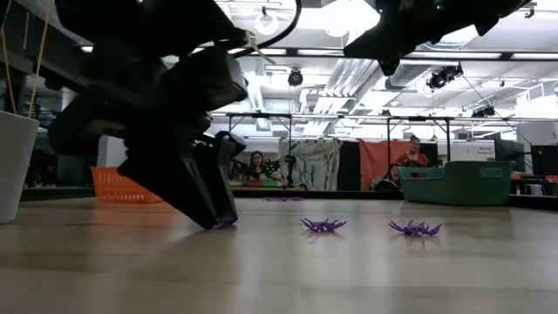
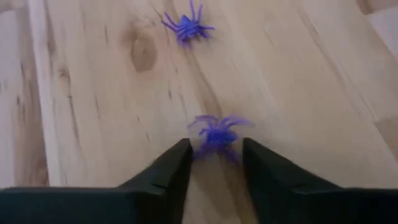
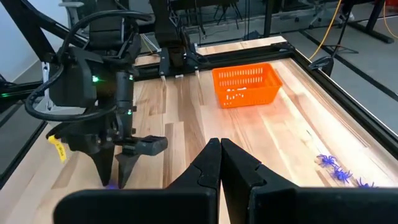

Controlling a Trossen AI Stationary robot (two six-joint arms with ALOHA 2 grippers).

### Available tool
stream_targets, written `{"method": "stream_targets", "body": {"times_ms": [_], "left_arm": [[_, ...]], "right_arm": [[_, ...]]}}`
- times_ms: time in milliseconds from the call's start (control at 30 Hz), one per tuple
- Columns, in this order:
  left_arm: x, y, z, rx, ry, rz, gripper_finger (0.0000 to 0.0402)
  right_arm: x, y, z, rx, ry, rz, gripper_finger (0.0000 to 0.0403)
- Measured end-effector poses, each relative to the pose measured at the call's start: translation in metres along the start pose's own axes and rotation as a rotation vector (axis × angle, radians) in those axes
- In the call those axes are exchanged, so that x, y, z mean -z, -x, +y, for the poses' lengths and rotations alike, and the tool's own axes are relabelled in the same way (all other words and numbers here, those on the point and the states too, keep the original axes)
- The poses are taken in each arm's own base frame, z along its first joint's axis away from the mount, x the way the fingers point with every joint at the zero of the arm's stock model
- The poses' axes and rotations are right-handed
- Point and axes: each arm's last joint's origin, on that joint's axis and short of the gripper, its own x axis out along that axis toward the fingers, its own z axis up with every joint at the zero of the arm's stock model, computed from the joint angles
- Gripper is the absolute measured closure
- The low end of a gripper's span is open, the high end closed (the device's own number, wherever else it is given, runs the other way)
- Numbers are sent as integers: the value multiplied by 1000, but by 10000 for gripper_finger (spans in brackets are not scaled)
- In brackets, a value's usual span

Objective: Sort Halloween decoration
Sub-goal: Put the violet spider toy into the yellow bin

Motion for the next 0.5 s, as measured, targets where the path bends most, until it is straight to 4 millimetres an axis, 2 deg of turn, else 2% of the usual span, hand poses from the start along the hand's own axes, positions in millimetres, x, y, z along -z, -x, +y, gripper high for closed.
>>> {"method": "stream_targets", "body": {"times_ms": [133,200,367,500], "left_arm": [[0,0,1,-7,31,3,359],[1,3,1,-9,58,22,390],[4,18,9,-50,98,96,397],[6,38,26,-101,118,126,400]], "right_arm": [[0,0,0,0,-4,0,398],[0,0,0,0,-6,0,398],[0,0,0,0,-39,-2,398],[0,0,0,-1,-83,-5,399]]}}
